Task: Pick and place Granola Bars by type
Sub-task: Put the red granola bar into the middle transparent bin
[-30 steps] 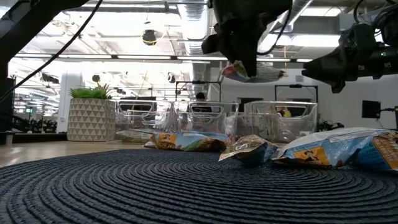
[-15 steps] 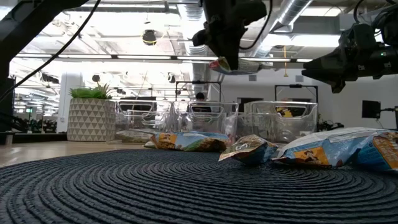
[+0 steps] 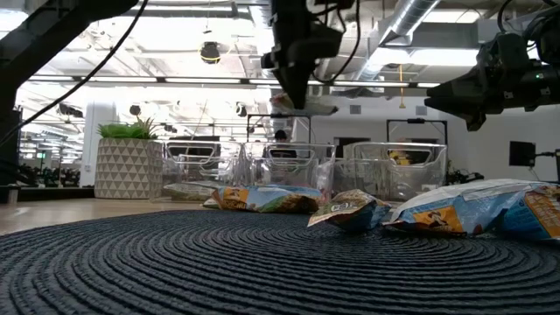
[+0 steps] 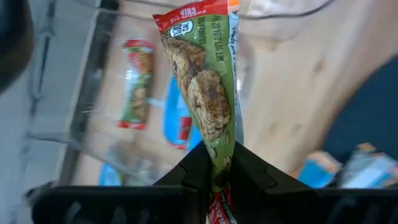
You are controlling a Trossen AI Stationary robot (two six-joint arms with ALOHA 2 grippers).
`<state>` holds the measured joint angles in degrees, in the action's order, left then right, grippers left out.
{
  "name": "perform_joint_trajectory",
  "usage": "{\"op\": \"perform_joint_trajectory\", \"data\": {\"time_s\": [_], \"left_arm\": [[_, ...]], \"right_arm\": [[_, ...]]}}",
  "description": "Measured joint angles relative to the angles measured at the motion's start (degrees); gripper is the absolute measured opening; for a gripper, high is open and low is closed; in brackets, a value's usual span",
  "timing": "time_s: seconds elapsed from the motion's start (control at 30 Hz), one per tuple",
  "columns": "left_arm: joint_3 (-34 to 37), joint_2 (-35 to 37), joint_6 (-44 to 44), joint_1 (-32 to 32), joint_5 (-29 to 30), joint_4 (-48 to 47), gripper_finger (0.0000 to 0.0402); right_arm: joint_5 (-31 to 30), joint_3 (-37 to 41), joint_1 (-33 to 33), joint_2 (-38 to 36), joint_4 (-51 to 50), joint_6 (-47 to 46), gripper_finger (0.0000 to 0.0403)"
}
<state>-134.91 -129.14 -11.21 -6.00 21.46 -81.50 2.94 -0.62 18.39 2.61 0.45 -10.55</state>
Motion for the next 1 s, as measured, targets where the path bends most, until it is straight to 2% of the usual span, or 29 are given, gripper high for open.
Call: {"op": "perform_joint_trajectory", "data": {"time_s": [0.43, 1.0], "left_arm": [[0.44, -0.02, 17.25, -8.82, 0.45, -0.86, 0.0038], [13.92, -0.25, 30.11, -14.37, -4.79, 14.56, 0.0038]], "right_arm": [[0.00, 0.00, 0.00, 0.00, 0.00, 0.00, 0.0123], [0.00, 0.00, 0.00, 0.02, 0.00, 0.00, 0.0123]]}}
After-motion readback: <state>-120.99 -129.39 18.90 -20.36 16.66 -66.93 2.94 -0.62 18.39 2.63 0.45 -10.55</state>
